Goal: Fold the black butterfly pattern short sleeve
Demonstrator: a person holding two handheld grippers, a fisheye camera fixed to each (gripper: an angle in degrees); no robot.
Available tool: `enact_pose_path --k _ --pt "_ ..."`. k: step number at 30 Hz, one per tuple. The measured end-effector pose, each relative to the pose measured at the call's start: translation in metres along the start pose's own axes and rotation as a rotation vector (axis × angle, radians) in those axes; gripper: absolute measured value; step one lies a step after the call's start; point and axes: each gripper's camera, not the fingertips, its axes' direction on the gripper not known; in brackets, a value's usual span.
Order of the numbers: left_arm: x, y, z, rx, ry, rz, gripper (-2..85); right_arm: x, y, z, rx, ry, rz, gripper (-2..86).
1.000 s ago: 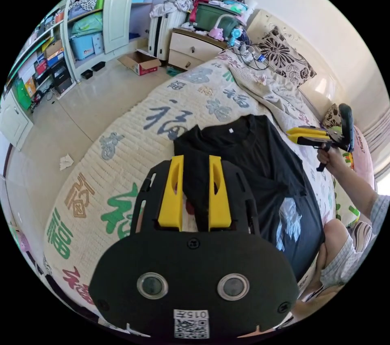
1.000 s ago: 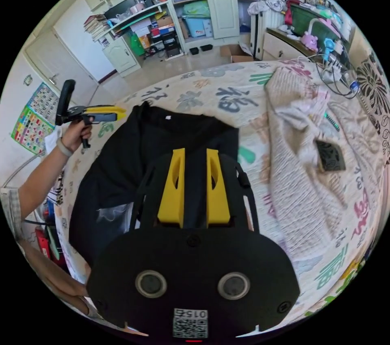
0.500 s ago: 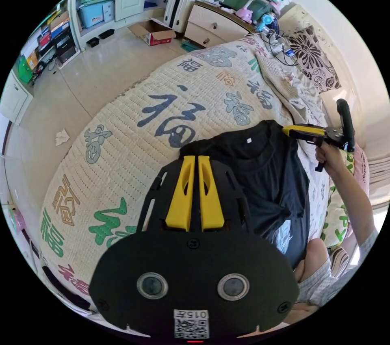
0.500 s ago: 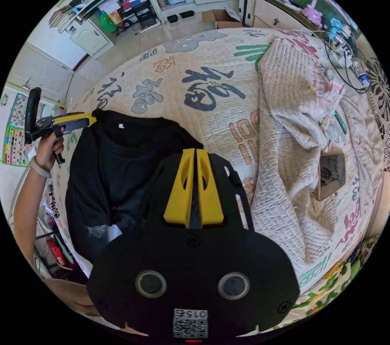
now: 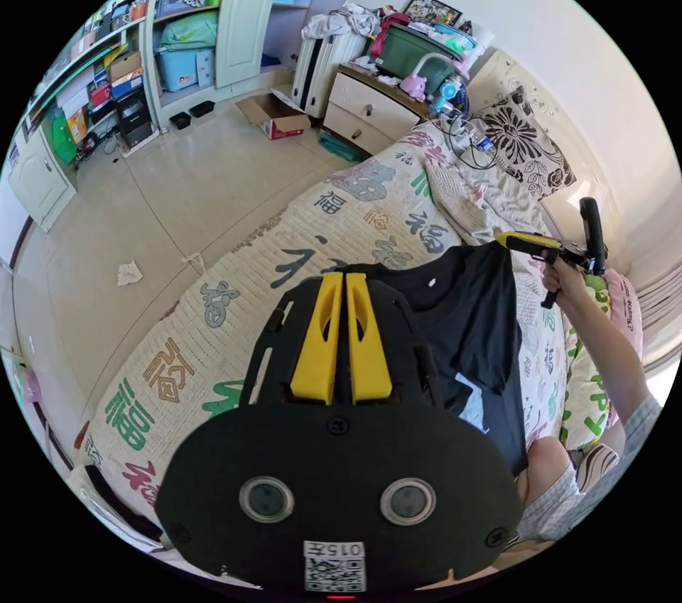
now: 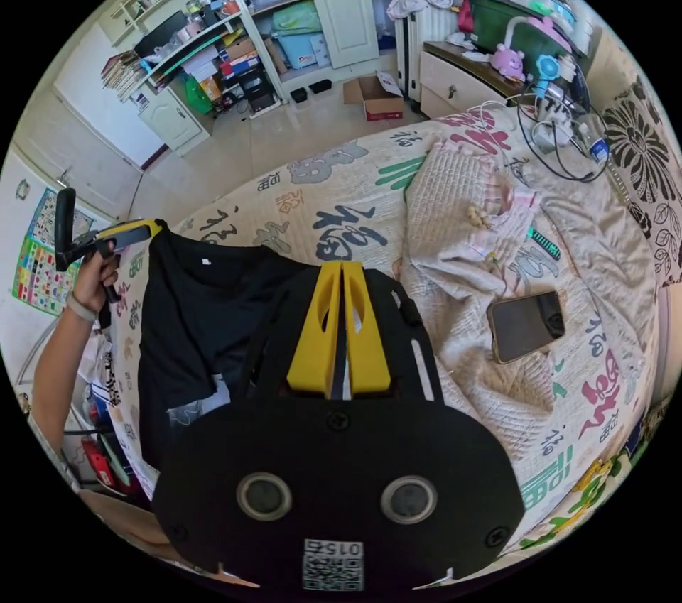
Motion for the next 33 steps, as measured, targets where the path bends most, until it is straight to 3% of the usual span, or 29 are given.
enact_pose_path --k 8,14,19,25,33 --pt "0.003 0.074 -0.04 0.088 0.093 0.061 -0.5 -0.025 0.059 -0.039 0.091 -0.131 -0.08 -0.6" --pt "0.027 0.207 -0.108 0.167 0.163 0.188 -0.5 -0.043 0.176 -0.097 0.116 -0.243 -0.191 -0.6" --pt "0.05 0.368 -0.136 0.096 0.267 0.18 -0.5 -0.074 0.311 -0.102 -0.049 -0.319 -0.257 -0.6" --pt "0.063 0.509 -0.107 -0.106 0.299 0.009 -0.5 -0.137 0.406 -0.058 -0.329 -0.157 -0.452 -0.6" --pt "0.075 0.572 -0.127 -0.074 0.261 0.042 0.0 -0.188 0.448 -0.051 -0.419 -0.058 -0.615 0.0"
